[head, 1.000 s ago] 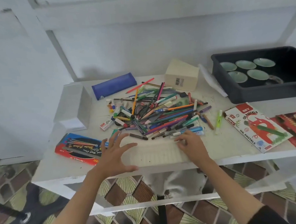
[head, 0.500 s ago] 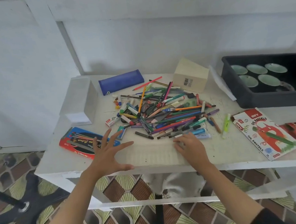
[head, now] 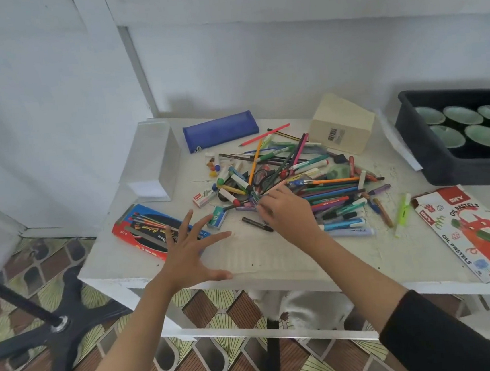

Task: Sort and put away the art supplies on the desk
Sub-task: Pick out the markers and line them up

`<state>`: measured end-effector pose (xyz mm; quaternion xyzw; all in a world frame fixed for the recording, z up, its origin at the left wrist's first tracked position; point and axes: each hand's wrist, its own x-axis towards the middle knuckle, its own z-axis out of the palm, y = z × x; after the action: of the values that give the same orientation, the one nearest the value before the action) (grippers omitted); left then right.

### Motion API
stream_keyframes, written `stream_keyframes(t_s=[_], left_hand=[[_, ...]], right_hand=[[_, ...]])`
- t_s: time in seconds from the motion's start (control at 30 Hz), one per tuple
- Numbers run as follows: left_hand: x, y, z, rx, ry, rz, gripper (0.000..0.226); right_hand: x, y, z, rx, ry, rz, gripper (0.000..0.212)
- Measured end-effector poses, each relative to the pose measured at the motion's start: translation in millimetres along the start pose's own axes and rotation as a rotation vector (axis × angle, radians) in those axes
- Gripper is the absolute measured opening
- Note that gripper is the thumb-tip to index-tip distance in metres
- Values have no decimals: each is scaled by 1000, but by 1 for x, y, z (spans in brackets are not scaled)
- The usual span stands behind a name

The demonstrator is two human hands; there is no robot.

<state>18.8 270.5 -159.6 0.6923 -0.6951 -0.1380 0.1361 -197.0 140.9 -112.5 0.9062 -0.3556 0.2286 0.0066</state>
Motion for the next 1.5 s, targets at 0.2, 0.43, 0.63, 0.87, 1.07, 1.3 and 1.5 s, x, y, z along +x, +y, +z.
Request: stream_keyframes(t_s=[0.2, 0.43, 0.63, 0.87, 1.07, 1.3, 1.5], left_hand=[[2, -8, -6, 33, -22, 16, 78], [0, -13, -11, 134, 10, 48, 91], [-5, -15, -1, 155, 152, 54, 91], [-5, -19, 8, 147, 181, 73, 86], [-3, -20, 10, 145, 191, 62, 81], [-4, -21, 10, 139, 223, 101, 81], [-4, -23, 10, 138, 212, 112, 81]], right_hand=[[66, -34, 24, -82, -310, -1, 35], [75, -48, 45, -79, -306, 165, 20], [52, -51, 25, 528, -131, 384, 11], [1, -67, 13, 925, -320, 339, 9], [-19, -77, 25, 682, -317, 81, 15], [-34, -86, 34, 387, -190, -159, 19], [-35, -86, 32, 337, -151, -192, 15]])
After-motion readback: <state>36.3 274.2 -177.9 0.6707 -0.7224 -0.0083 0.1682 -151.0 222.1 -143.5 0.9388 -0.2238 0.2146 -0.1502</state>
